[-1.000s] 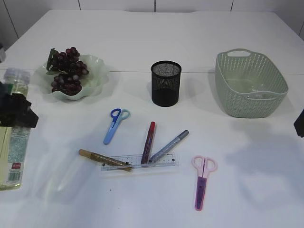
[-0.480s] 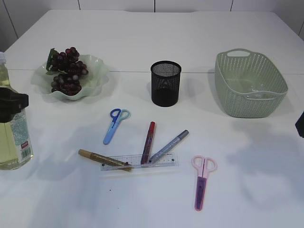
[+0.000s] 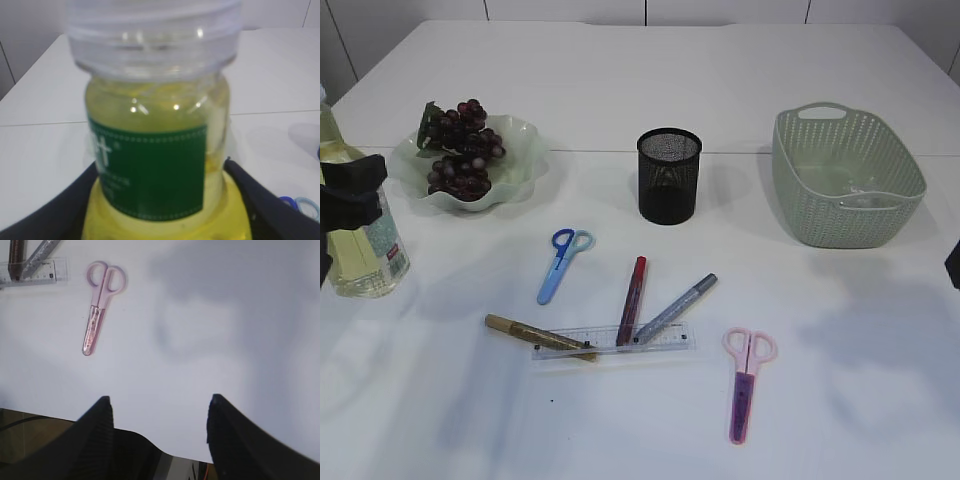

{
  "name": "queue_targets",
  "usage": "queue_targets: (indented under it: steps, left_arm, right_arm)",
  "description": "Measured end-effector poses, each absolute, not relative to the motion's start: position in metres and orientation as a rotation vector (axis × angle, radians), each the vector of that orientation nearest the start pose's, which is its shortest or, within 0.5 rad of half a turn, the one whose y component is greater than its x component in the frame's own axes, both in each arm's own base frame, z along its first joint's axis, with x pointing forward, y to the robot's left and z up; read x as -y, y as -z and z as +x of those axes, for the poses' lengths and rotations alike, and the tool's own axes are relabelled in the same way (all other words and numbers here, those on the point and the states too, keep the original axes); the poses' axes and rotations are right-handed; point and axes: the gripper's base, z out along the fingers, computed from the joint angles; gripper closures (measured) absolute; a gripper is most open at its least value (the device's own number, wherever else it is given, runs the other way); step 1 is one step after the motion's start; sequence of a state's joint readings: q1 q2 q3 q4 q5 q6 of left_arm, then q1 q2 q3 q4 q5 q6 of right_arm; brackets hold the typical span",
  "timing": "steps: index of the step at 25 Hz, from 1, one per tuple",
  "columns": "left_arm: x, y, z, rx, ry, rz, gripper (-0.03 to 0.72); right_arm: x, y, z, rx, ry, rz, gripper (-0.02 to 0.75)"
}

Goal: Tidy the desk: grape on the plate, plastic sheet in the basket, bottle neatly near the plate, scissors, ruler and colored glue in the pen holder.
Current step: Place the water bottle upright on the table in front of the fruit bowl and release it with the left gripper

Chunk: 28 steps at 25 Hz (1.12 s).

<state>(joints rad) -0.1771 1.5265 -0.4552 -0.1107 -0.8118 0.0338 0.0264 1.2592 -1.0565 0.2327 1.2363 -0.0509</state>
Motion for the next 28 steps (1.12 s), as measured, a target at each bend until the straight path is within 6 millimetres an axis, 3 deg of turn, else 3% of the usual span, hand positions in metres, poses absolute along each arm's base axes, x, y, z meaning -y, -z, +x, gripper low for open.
queue_targets:
  steps: [4, 9, 21, 28]
  left_arm:
    - [0.043, -0.172, 0.281, -1.684, 0.079, 0.081, 0.227]
    - [0.047, -0.141, 0.293, -1.751, 0.077, 0.111, 0.228]
    - [0.059, -0.135, 0.341, -1.687, 0.097, 0.149, 0.228]
    - [0.060, -0.119, 0.351, -1.708, 0.094, 0.147, 0.228]
  right_arm:
    - [-0.026, -0.310, 0.221, -2.903, -0.329, -0.036, 0.268]
    - [-0.026, -0.311, 0.221, -2.900, -0.328, -0.039, 0.268]
    - [-0.026, -0.311, 0.221, -2.896, -0.323, -0.083, 0.268]
    - [-0.026, -0.311, 0.221, -2.895, -0.321, -0.098, 0.268]
